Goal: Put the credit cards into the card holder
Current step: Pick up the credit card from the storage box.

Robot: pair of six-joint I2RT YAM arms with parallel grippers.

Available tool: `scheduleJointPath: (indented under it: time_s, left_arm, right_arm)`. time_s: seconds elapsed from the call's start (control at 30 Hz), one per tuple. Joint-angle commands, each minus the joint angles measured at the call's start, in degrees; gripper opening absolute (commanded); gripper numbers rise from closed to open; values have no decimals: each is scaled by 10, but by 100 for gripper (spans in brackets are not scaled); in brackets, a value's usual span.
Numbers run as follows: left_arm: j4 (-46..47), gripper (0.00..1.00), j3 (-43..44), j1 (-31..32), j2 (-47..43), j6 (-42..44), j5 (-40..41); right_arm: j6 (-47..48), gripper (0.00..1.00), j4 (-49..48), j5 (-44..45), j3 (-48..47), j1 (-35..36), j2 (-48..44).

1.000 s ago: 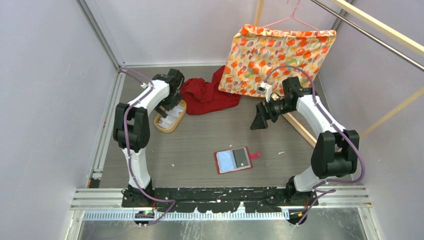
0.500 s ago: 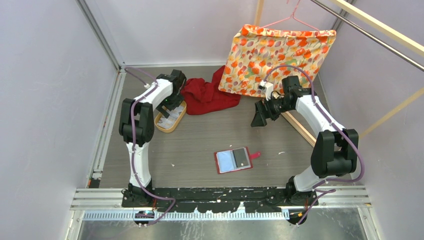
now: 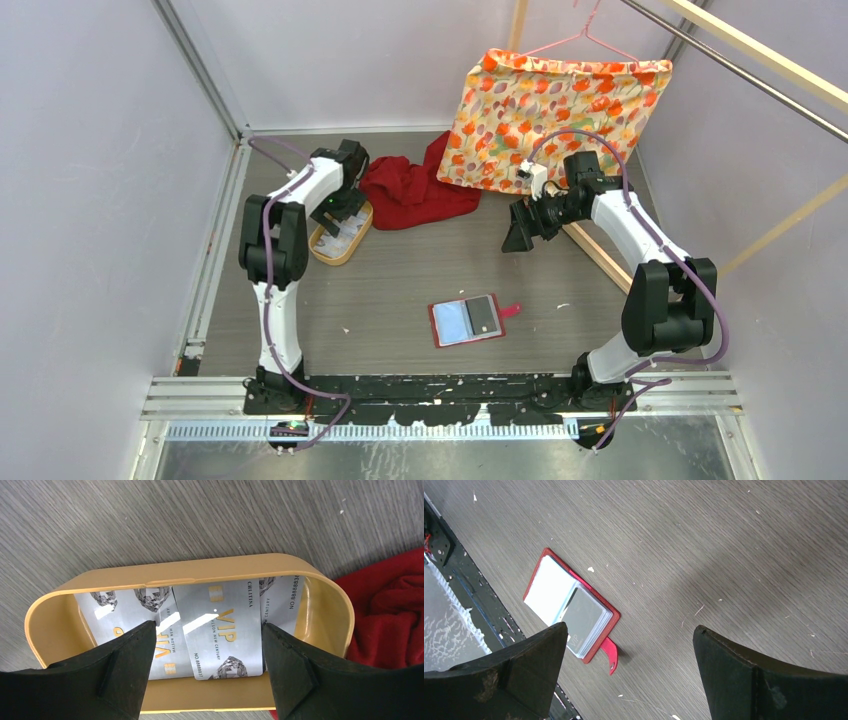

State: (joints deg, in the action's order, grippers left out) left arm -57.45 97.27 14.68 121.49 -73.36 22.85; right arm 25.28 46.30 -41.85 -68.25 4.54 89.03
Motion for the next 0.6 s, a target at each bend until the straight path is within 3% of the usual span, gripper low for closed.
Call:
scheduleJointPath:
  time_s: [0.0, 0.17, 0.57]
  left_arm:
    - [2, 79, 25, -5, 10, -11, -7]
    - [-3, 79, 37, -6, 22, -13, -13]
    - [17, 55, 7, -8, -6, -9, -7]
  right_arm:
    - [2, 100, -7, -5, -2, 4, -5]
    - [5, 100, -4, -7, -3, 5, -5]
    - [7, 100, 0, -11, -4, 6, -7]
